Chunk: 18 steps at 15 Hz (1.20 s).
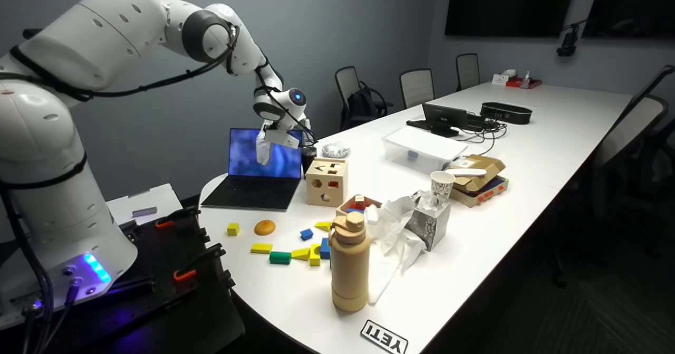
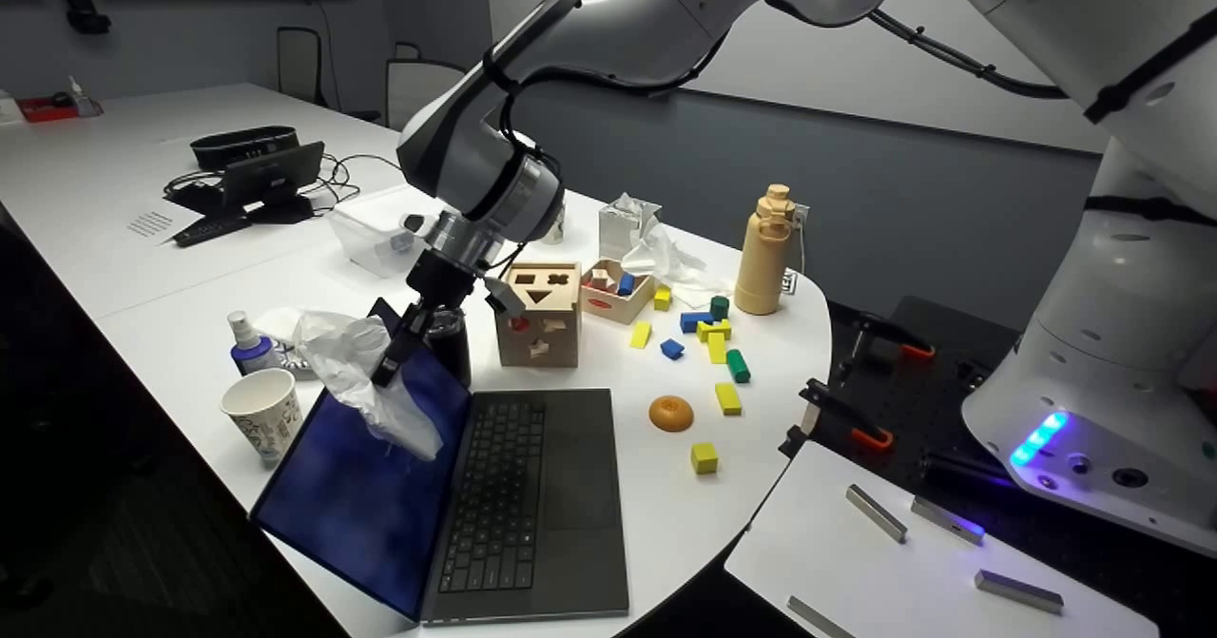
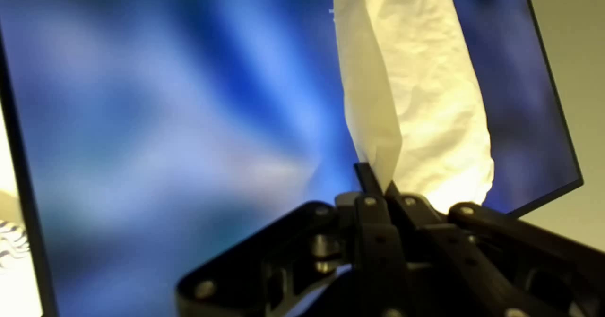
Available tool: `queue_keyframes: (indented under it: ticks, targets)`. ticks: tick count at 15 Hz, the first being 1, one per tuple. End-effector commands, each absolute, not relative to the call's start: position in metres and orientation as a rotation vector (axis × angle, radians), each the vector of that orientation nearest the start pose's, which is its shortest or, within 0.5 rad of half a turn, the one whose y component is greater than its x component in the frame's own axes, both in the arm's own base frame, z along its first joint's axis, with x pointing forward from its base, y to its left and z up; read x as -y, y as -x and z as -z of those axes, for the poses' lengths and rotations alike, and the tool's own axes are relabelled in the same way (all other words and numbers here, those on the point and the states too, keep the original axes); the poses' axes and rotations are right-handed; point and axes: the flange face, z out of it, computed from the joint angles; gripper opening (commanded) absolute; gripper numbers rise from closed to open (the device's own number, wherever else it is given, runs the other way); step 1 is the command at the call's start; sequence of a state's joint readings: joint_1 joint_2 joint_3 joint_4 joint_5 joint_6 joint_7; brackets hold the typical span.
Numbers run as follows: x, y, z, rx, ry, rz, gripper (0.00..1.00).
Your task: Use one napkin to wipe the laptop.
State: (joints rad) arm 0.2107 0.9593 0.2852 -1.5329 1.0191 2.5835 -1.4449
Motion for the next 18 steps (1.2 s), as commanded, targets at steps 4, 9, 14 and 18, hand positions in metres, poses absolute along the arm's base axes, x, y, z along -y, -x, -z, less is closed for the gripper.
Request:
queue_keyframes:
  ticks: [4, 9, 14, 18]
  targets:
    - [-0.307, -0.600, -0.137, 0.829, 2.467, 0.474, 0.00]
    - [-0.315, -0.576, -0.152, 0.667, 2.637, 0.411, 0.00]
    - [-0.317, -0.570, -0.164, 0.596, 2.765, 0.354, 0.00]
    - [-0.312, -0.580, -0.171, 0.600, 2.851, 0.366, 0.00]
